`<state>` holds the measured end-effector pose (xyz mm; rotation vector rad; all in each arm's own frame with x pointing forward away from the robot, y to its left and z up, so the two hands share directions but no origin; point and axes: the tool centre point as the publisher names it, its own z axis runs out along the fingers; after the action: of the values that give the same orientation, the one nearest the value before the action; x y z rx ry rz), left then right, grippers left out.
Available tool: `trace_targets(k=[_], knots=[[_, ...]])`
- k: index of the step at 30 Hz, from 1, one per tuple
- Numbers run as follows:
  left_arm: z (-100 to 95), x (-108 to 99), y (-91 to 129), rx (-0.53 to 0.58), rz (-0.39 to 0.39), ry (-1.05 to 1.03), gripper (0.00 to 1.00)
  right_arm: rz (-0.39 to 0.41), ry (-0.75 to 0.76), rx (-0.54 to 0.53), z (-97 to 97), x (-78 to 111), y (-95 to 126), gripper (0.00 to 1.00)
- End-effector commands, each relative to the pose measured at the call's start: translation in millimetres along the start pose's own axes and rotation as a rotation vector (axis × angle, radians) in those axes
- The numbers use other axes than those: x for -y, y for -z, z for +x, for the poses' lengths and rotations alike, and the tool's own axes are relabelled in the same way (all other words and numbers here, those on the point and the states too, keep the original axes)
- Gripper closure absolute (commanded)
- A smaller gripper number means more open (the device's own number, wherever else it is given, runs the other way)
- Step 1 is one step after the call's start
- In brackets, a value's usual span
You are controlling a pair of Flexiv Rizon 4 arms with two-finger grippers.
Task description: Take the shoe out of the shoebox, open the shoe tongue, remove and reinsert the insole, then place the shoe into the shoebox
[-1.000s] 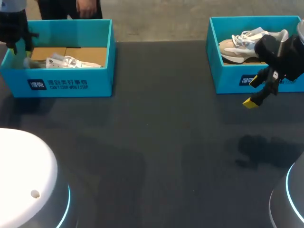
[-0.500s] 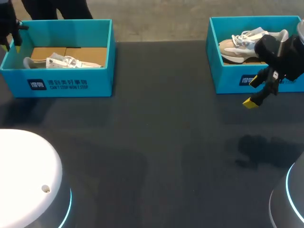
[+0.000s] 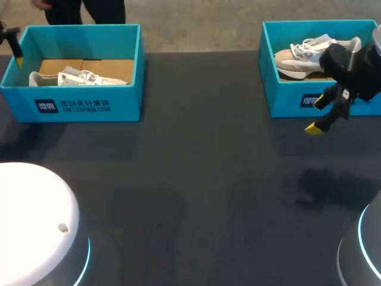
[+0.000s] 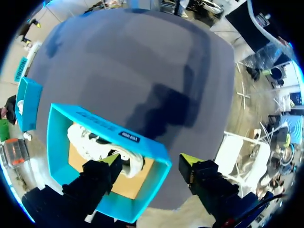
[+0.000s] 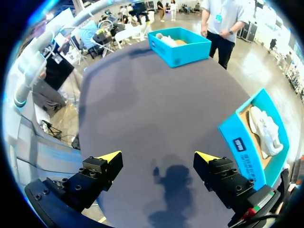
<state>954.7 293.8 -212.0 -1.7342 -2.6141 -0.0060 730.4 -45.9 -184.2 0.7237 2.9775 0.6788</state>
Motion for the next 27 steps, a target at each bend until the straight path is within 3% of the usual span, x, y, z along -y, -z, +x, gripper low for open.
trace_targets(k=[1, 11, 17, 27], knots=[[-4.1, 20.1, 1.2, -0.004, -0.023, 0.01, 0.15, 0.028, -0.001, 0.003, -35.2, -1.4, 13.8, 0.0], [-12.5, 54.8, -0.8, 0.005, 0.011, 0.113, 0.04, 0.045, -0.082, 0.12, -121.6, -1.1, 45.6, 0.0], [-15.2, 76.9, -3.2, 0.017, 0.036, 0.162, 0.0, -0.04, -0.183, 0.173, -167.1, 0.5, 48.0, 0.0], [-30.3, 113.2, -16.8, 0.049, 0.114, 0.249, 0.0, -0.101, -0.365, 0.316, -213.9, 12.2, 56.0, 0.0]])
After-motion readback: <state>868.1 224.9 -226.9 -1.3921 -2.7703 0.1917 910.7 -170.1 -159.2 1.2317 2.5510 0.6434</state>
